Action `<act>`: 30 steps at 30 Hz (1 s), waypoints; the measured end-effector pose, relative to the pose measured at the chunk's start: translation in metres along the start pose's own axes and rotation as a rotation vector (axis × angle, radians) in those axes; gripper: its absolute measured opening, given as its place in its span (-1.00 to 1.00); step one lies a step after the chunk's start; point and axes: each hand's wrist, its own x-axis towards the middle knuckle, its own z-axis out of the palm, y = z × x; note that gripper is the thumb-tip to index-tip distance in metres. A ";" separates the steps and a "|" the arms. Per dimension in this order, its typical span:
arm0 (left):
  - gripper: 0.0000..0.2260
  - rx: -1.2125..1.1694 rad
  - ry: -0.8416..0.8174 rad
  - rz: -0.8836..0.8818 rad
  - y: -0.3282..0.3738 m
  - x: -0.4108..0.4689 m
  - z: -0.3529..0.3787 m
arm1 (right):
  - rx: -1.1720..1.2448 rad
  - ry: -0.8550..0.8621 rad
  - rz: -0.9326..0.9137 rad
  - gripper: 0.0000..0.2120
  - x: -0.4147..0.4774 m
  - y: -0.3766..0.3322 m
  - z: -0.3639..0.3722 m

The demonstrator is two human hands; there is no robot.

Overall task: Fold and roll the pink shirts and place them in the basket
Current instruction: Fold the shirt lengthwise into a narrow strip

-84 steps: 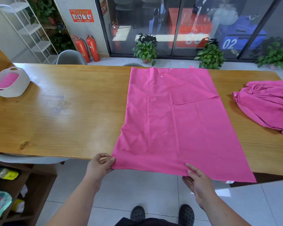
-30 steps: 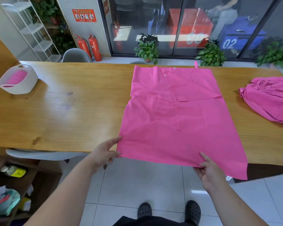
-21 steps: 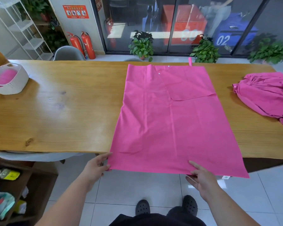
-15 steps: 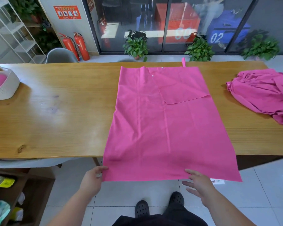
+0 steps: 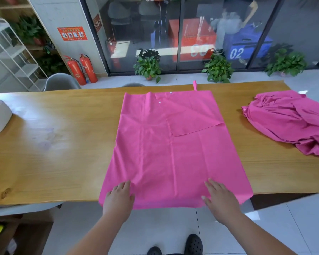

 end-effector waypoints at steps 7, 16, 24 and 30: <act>-0.37 0.030 0.115 0.034 0.013 0.011 0.002 | -0.038 0.065 -0.098 -0.41 0.025 0.028 -0.025; -0.40 0.055 0.061 0.052 0.057 0.019 0.007 | -0.097 0.126 -0.218 -0.26 0.035 0.047 -0.014; -0.36 0.107 0.035 0.036 0.076 0.017 0.007 | -0.083 0.112 -0.271 -0.28 0.043 0.060 -0.014; -0.29 0.070 -0.089 0.091 0.078 0.019 0.017 | -0.081 0.081 -0.265 -0.30 0.047 0.076 0.001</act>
